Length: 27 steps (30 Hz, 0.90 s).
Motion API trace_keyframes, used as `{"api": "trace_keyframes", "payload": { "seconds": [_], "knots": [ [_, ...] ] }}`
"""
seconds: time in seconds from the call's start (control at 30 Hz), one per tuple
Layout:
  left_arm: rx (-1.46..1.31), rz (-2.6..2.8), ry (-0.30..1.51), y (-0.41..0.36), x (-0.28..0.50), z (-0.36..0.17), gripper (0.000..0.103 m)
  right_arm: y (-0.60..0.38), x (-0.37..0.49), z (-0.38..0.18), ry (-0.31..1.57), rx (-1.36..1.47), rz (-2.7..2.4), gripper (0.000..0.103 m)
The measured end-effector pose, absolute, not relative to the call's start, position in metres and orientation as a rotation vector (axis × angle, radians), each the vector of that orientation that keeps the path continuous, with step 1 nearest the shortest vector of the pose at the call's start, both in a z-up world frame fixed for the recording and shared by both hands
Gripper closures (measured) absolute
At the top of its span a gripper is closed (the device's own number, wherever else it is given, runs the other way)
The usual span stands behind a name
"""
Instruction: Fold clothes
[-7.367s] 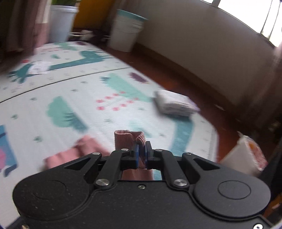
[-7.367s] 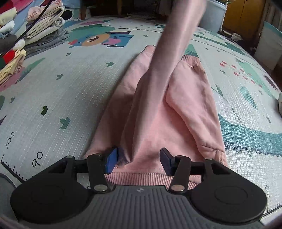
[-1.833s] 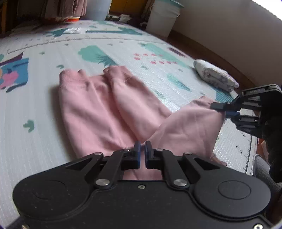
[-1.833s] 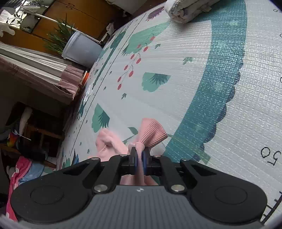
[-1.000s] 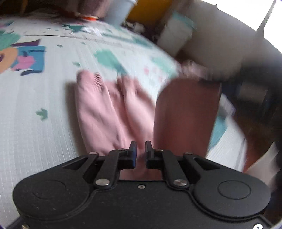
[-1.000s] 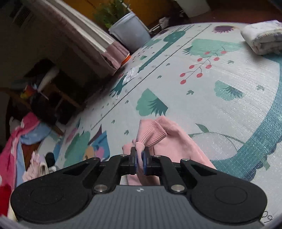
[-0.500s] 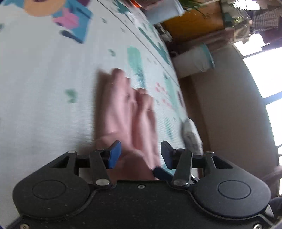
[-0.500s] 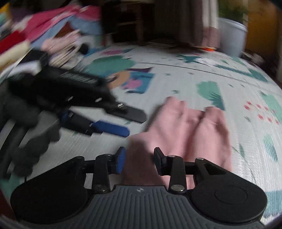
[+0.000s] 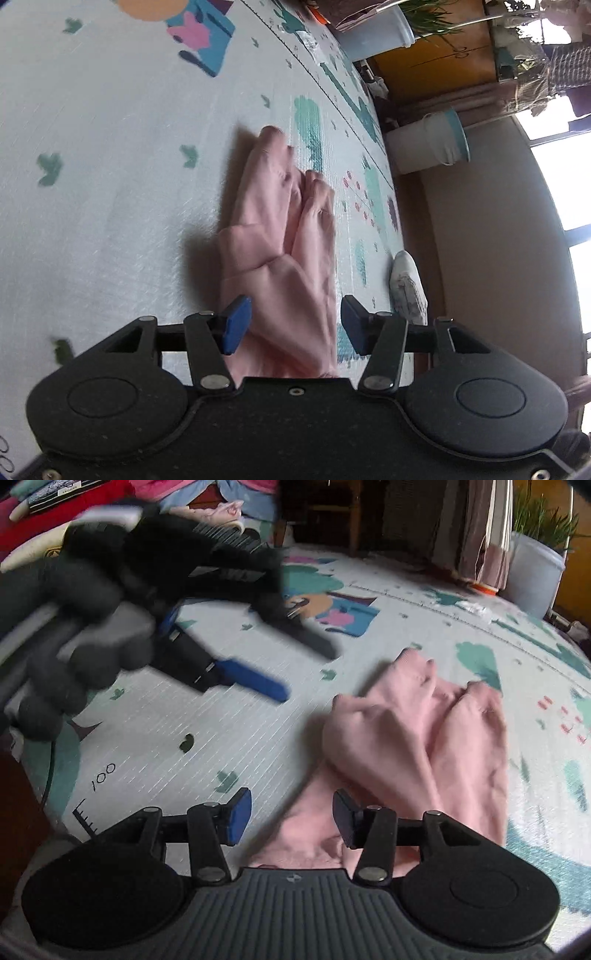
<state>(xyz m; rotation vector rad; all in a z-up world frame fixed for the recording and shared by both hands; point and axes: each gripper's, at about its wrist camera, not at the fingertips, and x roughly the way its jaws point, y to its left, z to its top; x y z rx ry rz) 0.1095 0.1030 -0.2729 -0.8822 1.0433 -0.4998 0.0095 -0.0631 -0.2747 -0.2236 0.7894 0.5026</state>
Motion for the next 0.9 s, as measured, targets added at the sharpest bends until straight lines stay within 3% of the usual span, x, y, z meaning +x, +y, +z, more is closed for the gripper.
{"api": "trace_keyframes", "payload": {
  "seconds": [0.17,0.33,0.43,0.47,0.5,0.7,0.9],
  "knots": [
    [-0.905,-0.497,1.05,0.096,0.123,-0.266,0.049,-0.095,0.032,-0.256,0.684,-0.043,0.354,0.054],
    [-0.938,-0.403,1.071,0.109,0.125,-0.281,0.049,-0.126,0.101,-0.264,0.766,0.135,0.301,0.054],
    [-0.935,-0.398,1.091,0.11,0.121,-0.285,0.049,-0.118,0.13,-0.283,0.907,0.192,0.355,0.056],
    [-0.935,-0.393,1.101,0.11,0.119,-0.288,0.049,-0.11,0.131,-0.287,0.928,0.142,0.389,0.074],
    [-0.936,-0.388,1.109,0.111,0.118,-0.29,0.049,-0.099,0.124,-0.285,0.889,0.048,0.419,0.083],
    [-0.958,-0.374,1.147,0.113,0.104,-0.302,0.049,-0.028,0.053,-0.293,0.638,-0.58,0.517,0.083],
    [-0.981,-0.307,1.154,0.117,0.094,-0.312,0.049,-0.006,0.008,-0.304,0.593,-0.712,0.582,0.082]
  ]
}}
